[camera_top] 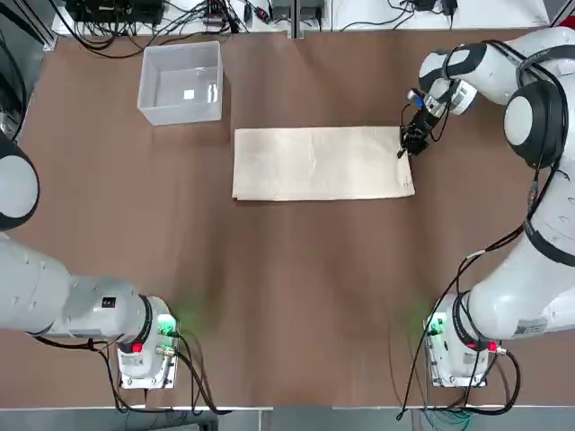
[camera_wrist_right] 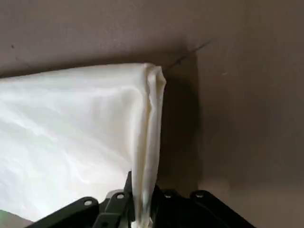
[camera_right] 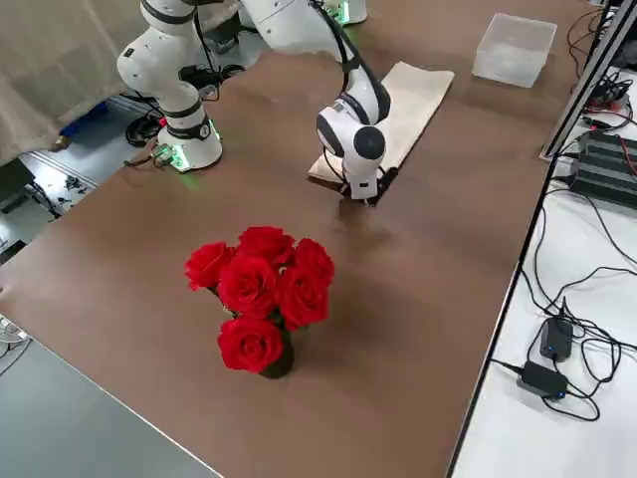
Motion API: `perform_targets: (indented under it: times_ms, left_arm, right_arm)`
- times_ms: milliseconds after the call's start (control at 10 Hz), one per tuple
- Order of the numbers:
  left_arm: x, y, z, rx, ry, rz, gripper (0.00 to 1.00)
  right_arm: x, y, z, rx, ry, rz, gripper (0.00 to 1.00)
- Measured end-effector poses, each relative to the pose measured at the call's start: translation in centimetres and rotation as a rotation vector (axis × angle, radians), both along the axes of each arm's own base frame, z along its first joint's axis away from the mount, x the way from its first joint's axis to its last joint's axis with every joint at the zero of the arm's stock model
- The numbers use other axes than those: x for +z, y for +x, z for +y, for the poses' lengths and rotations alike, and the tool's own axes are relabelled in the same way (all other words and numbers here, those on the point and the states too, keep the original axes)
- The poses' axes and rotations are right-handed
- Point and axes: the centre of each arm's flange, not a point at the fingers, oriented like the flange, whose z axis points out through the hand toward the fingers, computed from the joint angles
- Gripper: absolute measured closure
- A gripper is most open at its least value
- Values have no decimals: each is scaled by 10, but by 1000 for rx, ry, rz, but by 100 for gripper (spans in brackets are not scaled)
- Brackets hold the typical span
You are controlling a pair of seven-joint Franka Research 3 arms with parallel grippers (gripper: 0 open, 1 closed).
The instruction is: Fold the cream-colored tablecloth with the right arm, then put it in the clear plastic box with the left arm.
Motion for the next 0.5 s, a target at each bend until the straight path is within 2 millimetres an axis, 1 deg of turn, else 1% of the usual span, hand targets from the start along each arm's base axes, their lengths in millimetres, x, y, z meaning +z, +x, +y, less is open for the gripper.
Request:
perform_targets:
  times_ms: [400, 500]
  left_arm:
    - [0, 0, 0, 0, 0, 0, 0]
    - [0, 0, 0, 0, 0, 0, 0]
  right_arm:
    - [1, 0, 1, -13, -1, 15, 92]
    - [2, 1, 4, -20, -4, 22, 92]
